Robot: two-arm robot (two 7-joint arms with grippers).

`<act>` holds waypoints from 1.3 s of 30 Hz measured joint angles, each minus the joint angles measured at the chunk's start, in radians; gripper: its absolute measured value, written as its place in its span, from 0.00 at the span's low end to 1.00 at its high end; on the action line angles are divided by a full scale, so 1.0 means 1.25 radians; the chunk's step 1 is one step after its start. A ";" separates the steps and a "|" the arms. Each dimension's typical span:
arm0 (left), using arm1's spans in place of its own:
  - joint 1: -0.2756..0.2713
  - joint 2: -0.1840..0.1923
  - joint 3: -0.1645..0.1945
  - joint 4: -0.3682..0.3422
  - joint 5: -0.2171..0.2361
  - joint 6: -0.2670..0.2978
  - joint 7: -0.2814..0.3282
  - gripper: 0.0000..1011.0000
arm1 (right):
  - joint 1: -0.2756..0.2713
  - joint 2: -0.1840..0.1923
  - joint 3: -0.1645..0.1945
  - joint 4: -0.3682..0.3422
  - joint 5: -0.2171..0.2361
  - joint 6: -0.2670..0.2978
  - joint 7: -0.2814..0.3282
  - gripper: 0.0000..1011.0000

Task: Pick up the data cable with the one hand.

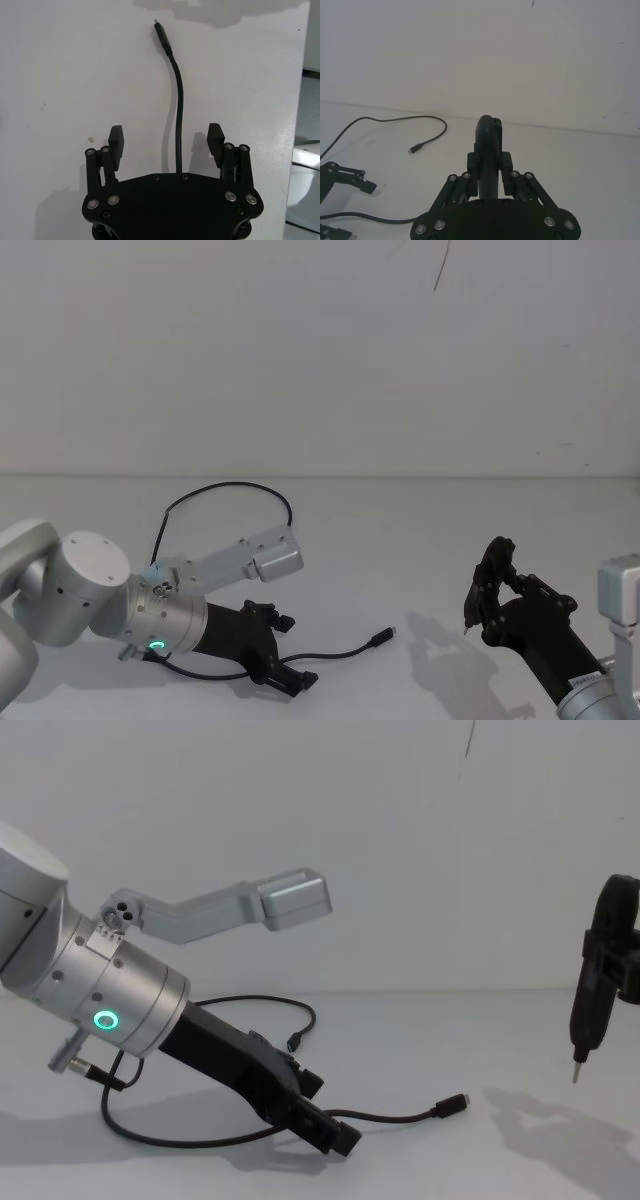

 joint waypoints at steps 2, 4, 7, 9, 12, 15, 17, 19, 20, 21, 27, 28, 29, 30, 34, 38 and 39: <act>0.000 0.000 0.001 0.000 0.000 0.001 0.001 0.93 | 0.000 0.000 0.000 0.000 0.000 0.000 0.000 0.27; 0.000 0.000 0.002 0.000 0.001 0.001 0.003 0.88 | 0.000 0.000 0.000 0.000 0.000 0.000 0.000 0.27; 0.001 0.000 0.004 0.000 0.001 0.002 0.004 0.83 | 0.000 0.000 0.000 0.000 0.000 0.000 0.000 0.27; 0.001 0.000 0.004 -0.001 0.001 0.002 0.005 0.76 | 0.000 0.000 0.000 0.000 0.000 0.000 0.000 0.27; 0.001 0.000 0.005 -0.001 0.001 0.003 0.006 0.66 | 0.000 0.000 0.000 0.000 0.000 0.000 0.000 0.27; 0.001 0.000 0.006 -0.001 0.002 0.003 0.007 0.59 | 0.000 0.000 0.000 0.000 0.000 0.000 0.000 0.27; 0.001 0.000 0.007 -0.001 0.002 0.003 0.007 0.53 | 0.000 0.000 0.000 0.000 0.000 0.000 0.000 0.27; 0.001 0.000 0.007 -0.001 0.002 0.004 0.008 0.45 | 0.000 0.000 0.000 0.000 0.000 0.000 0.000 0.27; 0.001 0.000 0.007 -0.001 0.002 0.004 0.008 0.43 | 0.000 0.000 0.000 0.000 0.000 0.000 0.000 0.27; 0.002 0.000 0.007 -0.001 0.002 0.004 0.008 0.39 | 0.000 0.000 0.000 0.000 0.000 0.000 0.000 0.27; 0.002 0.000 0.008 -0.001 0.002 0.004 0.009 0.20 | 0.000 0.000 0.000 0.000 0.000 0.000 0.000 0.27; 0.002 0.000 0.008 -0.002 0.002 0.004 0.009 0.17 | 0.000 0.000 0.000 0.000 0.000 0.000 0.000 0.27; 0.002 0.001 0.008 -0.003 0.002 0.004 0.010 0.15 | 0.000 0.000 0.000 0.000 0.000 0.000 0.000 0.27; 0.003 0.001 0.008 -0.004 0.002 0.004 0.011 0.14 | 0.000 0.000 0.000 0.000 0.000 0.000 0.000 0.27; 0.008 0.004 0.007 -0.014 0.002 -0.002 0.017 0.05 | -0.001 0.000 0.001 -0.001 0.000 0.000 0.001 0.27; 0.022 0.011 0.001 -0.035 0.004 -0.025 0.030 0.05 | -0.004 0.003 0.006 -0.008 0.005 0.000 0.010 0.27; 0.025 0.013 -0.001 -0.041 0.004 -0.029 0.032 0.05 | -0.005 0.005 0.009 -0.012 0.009 -0.001 0.016 0.27</act>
